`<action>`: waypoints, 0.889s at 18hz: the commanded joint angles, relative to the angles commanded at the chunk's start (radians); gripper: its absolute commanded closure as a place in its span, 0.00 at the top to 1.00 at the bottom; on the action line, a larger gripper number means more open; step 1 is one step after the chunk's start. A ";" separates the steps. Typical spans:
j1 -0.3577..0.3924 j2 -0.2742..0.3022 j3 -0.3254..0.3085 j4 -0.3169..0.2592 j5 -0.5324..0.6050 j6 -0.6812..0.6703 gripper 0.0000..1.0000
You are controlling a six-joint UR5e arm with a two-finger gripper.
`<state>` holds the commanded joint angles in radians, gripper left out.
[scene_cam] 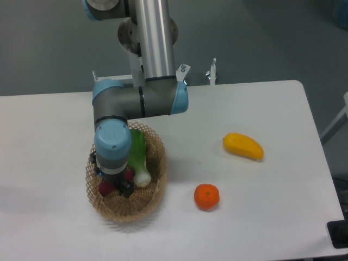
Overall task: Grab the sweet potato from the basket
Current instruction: 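Lower the gripper into the basket and close on the purple sweet potato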
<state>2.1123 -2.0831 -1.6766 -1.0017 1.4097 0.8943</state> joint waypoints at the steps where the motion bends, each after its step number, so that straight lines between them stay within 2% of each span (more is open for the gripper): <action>1: 0.000 -0.003 0.000 0.000 0.002 -0.002 0.79; 4: 0.000 0.001 0.000 -0.002 0.003 -0.003 0.44; 6: 0.000 0.003 -0.002 -0.002 0.005 -0.005 0.27; 9: 0.000 0.018 0.000 -0.003 0.005 -0.005 0.06; 10: 0.000 0.026 0.002 -0.003 0.005 -0.005 0.02; 16: 0.006 0.057 0.017 -0.006 0.002 -0.002 0.02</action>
<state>2.1184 -2.0265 -1.6598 -1.0078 1.4113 0.8928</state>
